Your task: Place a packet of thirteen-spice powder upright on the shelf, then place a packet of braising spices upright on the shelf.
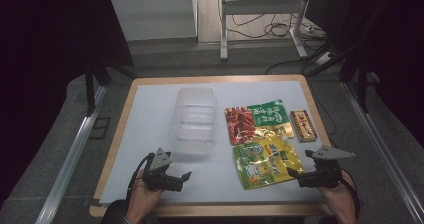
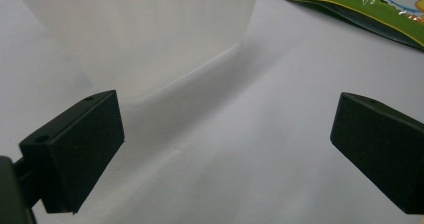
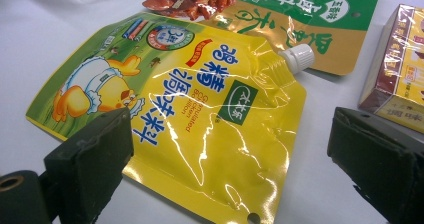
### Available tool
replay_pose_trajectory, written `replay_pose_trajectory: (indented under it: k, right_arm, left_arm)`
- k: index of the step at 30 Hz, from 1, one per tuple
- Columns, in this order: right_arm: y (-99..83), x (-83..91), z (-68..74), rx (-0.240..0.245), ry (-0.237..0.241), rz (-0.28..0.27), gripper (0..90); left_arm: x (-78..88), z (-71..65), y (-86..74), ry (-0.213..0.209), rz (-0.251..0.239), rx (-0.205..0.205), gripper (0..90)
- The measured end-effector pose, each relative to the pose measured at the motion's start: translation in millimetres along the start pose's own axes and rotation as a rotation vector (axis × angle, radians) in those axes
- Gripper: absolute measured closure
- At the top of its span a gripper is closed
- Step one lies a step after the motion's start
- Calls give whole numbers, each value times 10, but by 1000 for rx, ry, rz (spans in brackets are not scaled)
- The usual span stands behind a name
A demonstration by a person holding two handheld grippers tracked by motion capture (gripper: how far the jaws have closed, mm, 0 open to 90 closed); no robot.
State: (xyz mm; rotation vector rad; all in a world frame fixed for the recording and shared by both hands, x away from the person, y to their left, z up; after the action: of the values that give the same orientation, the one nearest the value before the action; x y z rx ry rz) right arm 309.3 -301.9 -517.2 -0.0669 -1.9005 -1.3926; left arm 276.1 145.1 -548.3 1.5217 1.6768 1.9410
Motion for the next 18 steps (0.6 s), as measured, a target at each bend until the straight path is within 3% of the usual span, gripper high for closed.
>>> replay_pose_trajectory:
  k: [16,18]
  right_arm:
    - [12,0,-3,-7,-4,-15,43]
    - [15,-1,-3,-9,-4,-18,42]
  left_arm:
    - [-55,-60,35,-19,25,9,7]
    - [-51,-84,72,-49,4,13,8]
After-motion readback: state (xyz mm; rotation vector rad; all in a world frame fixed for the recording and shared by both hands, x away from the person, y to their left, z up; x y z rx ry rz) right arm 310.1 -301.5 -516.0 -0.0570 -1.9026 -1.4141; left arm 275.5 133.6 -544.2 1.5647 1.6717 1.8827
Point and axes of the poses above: each handheld gripper's, and its own axes: x roughly backward along the jaws, y roughly out of its top, z roughly to its left, the point moved 4 cm from there along -x, roughly forward along the jaws, and after that the axes turned 11 degrees about -y, right-handed, at the moved point
